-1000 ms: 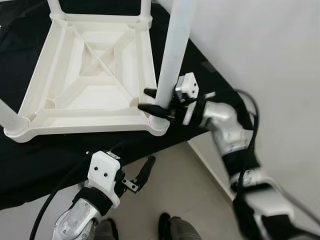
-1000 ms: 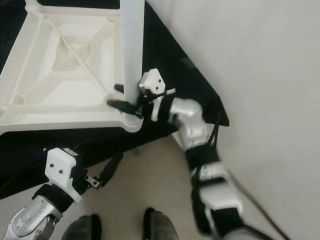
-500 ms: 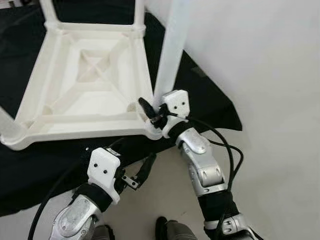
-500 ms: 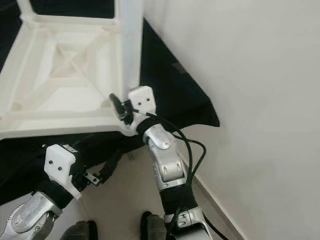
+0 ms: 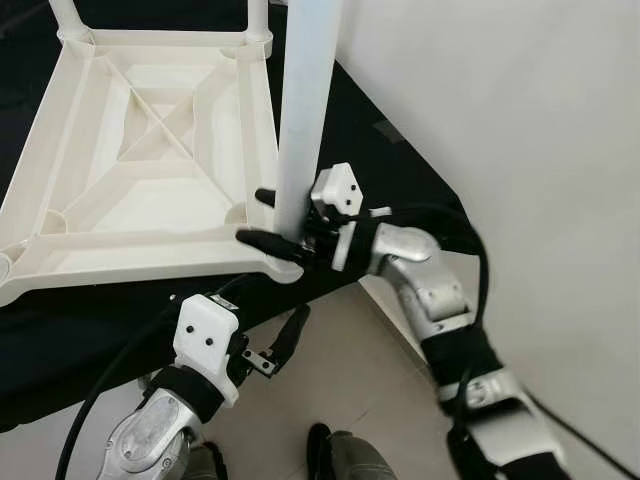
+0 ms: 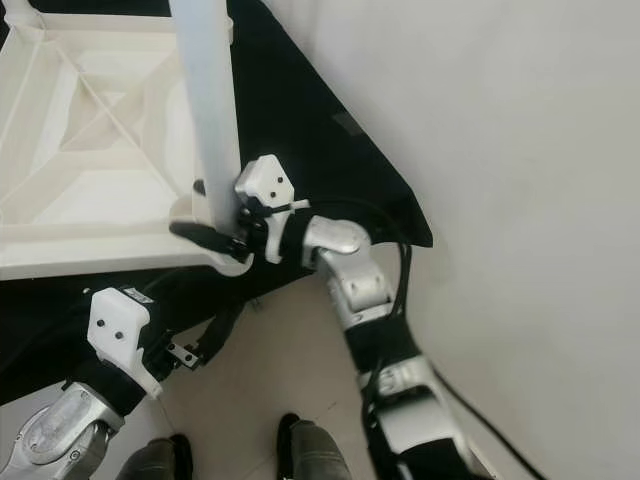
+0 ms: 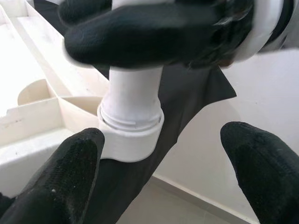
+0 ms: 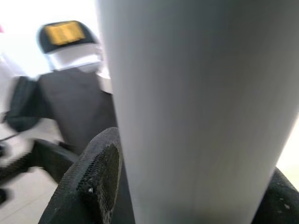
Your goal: Building children table
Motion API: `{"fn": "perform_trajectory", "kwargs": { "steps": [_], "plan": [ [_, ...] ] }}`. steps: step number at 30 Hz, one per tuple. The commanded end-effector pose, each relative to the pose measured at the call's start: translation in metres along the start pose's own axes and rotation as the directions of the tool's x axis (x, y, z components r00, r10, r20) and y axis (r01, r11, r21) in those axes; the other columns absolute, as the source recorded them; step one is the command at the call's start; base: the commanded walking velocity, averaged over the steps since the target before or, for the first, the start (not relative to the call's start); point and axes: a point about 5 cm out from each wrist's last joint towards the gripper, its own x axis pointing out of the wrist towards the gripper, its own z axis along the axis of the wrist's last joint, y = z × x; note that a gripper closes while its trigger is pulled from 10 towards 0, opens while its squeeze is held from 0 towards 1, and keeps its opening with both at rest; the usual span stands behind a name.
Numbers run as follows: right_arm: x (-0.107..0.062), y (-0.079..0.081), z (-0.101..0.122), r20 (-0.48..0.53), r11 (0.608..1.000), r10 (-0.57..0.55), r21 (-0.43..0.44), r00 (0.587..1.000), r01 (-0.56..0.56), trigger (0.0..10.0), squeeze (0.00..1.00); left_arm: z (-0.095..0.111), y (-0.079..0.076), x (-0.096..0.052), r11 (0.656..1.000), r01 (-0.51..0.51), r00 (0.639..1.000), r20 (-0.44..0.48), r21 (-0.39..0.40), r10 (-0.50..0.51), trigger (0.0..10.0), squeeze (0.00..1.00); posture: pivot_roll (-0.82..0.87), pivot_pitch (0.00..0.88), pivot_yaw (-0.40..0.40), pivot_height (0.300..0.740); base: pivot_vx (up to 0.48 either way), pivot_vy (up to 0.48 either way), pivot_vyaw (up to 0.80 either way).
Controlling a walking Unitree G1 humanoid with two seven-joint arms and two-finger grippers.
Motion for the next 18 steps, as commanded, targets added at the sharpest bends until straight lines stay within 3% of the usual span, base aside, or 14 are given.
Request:
{"fn": "perform_trajectory", "kwargs": {
  "steps": [1,8,9,10,11,15,18],
  "plan": [
    [0.003,-0.002,0.003,0.026,0.997,0.079,0.000,0.997,-0.079,10.0,0.00,-0.005,-0.002,-0.002,1.000,0.003,1.000,-0.027,-0.013,-0.004,10.0,0.00,0.10,0.240,-0.137,0.740,0.000,0.000,0.00],
    [0.006,-0.013,0.009,0.034,0.988,0.155,0.020,0.987,-0.156,10.0,0.00,-0.005,-0.002,-0.002,1.000,0.003,1.000,-0.030,-0.003,-0.003,10.0,0.00,0.12,0.241,-0.133,0.740,0.000,0.000,0.00],
    [0.007,-0.013,0.010,0.031,0.983,0.179,0.023,0.983,-0.180,9.3,0.00,-0.005,-0.002,-0.002,1.000,0.003,1.000,-0.031,-0.002,-0.003,10.0,0.00,0.12,0.241,-0.133,0.740,0.000,0.000,0.00],
    [0.007,-0.013,0.010,0.031,0.983,0.179,0.023,0.983,-0.180,9.3,0.00,-0.005,-0.002,-0.002,1.000,0.003,1.000,-0.031,-0.002,-0.003,10.0,0.00,0.12,0.241,-0.133,0.740,0.000,0.000,0.00],
    [0.007,-0.013,0.009,0.029,0.976,0.214,0.033,0.976,-0.215,0.0,0.00,-0.005,-0.002,-0.002,1.000,0.004,1.000,-0.031,-0.002,-0.004,10.0,0.00,0.12,0.239,-0.132,0.740,0.000,0.000,0.00],
    [0.007,-0.014,0.005,0.016,0.965,0.256,0.050,0.966,-0.257,0.0,0.00,-0.006,-0.003,-0.001,1.000,0.010,0.999,-0.032,0.002,-0.010,10.0,0.00,0.12,0.237,-0.135,0.740,0.000,0.000,0.00],
    [0.005,-0.017,0.002,0.011,0.975,0.216,0.051,0.976,-0.216,0.0,0.00,-0.006,-0.003,-0.001,1.000,0.009,0.999,-0.031,0.002,-0.009,10.0,0.00,0.12,0.237,-0.135,0.740,0.000,0.000,0.00]
  ]
}}
